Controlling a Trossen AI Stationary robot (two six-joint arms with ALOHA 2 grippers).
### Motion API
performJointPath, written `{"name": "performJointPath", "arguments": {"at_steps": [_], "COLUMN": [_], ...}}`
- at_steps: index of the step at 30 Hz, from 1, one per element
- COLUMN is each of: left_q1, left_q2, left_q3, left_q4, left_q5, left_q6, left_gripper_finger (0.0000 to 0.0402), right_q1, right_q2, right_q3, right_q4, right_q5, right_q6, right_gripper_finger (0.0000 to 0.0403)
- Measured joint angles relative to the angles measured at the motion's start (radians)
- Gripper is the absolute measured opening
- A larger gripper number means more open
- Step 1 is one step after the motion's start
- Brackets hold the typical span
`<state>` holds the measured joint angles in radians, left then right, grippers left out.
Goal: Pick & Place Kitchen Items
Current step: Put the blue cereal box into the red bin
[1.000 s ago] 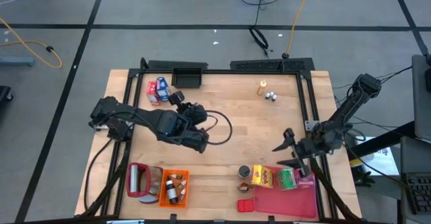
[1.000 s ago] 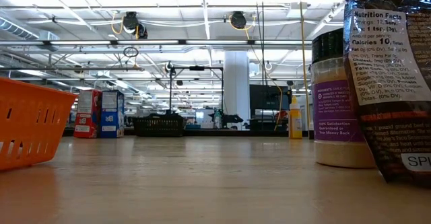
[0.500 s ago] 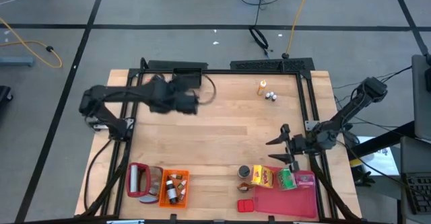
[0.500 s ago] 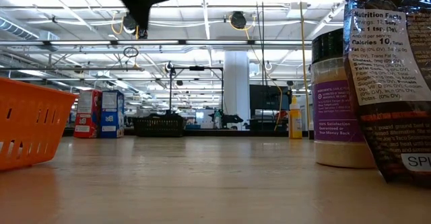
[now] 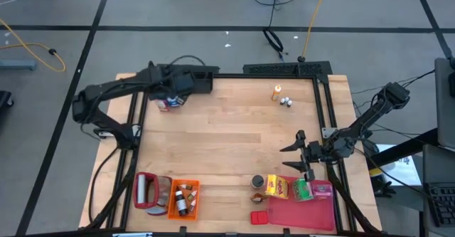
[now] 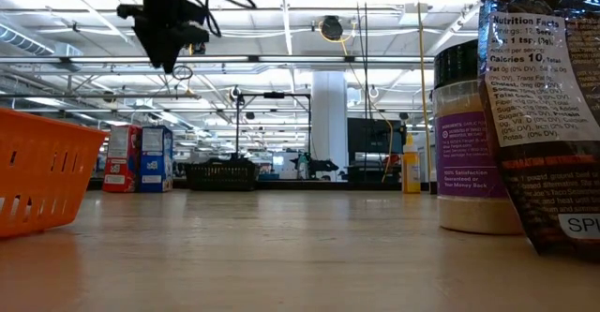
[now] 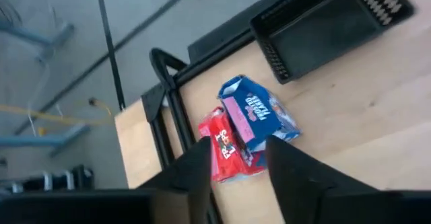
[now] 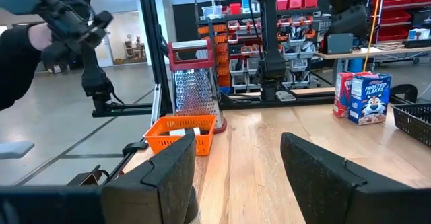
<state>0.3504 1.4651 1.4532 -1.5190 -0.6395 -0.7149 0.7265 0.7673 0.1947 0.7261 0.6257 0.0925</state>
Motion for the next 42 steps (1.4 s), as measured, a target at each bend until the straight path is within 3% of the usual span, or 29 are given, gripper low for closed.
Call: {"name": "performJointPath", "arguments": {"at_steps": [8,12,25,42], "left_q1": [0.152,0.202,0.279,0.284], "left_q2": [0.0,0.0,0.0,0.0], "left_q3": [-0.048,-0.091,-0.265,-0.354], "left_q4": [0.207,0.258,0.429,0.549], "left_q5": [0.191,0.228,0.334,0.318], "left_q6": [0.12,0.155,0.131,0.127], "left_gripper_finger": [0.0227,0.0243,0.0246,0.0246], "right_q1": [0.0,0.0,0.0,0.0], "right_q2": [0.0,0.0,0.0,0.0], "right_q3": [0.0,0.0,0.0,0.0], "right_q4": [0.0,-0.002,-0.001,-0.001], "right_q5": [-0.001,-0.001,-0.001,0.001], "right_q6": [0.0,0.0,-0.003,-0.007], "right_gripper_finger": [0.021,0.021,0.021,0.021]}}
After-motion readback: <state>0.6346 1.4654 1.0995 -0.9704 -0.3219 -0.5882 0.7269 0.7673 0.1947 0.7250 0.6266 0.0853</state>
